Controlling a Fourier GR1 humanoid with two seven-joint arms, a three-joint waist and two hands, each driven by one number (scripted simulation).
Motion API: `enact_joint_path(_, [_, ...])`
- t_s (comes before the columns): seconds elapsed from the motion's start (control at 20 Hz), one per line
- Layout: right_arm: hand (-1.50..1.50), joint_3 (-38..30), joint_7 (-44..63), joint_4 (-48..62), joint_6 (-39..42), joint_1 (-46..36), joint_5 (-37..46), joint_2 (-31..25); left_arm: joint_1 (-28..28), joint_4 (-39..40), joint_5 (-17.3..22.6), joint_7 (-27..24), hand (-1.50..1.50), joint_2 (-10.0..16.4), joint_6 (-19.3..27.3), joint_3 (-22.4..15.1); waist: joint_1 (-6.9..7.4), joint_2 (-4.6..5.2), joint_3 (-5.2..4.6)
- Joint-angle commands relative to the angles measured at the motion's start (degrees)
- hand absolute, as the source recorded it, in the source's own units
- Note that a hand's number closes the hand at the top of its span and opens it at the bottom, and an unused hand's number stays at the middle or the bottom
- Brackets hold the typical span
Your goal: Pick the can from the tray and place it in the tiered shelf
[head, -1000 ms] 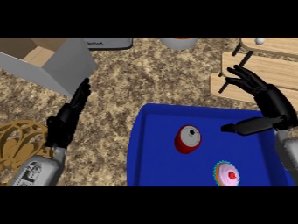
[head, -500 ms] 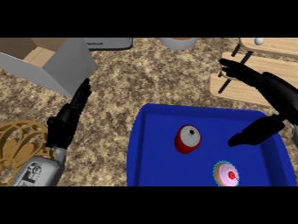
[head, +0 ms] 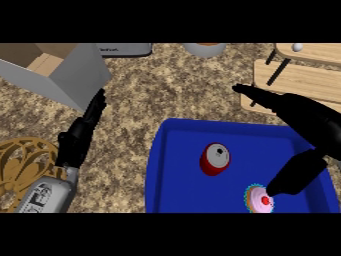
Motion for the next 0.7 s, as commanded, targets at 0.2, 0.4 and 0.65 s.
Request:
enact_joint_path(0.2, [-1.5,-1.01,7.97,-5.62,3.93,2.85,5.34,7.47,-0.89,0.15,-0.82,0.92,0.0,0.18,-3.75,3.97,0.21,0.18,0.07])
enact_joint_path(0.4, [-1.5,-1.21,17.31,-12.13,5.69,1.0,4.62,10.84,1.38,-1.17,-2.11,0.11,0.0,-0.62,-4.58,3.51,0.23,0.12,0.06])
enact_joint_path(0.65, [-1.5,1.86,9.56,-10.65,3.95,9.39,16.87,13.95,-0.07,-3.35,-3.83,3.21,0.0,-3.07,-3.42,3.64,0.16,0.17,0.09])
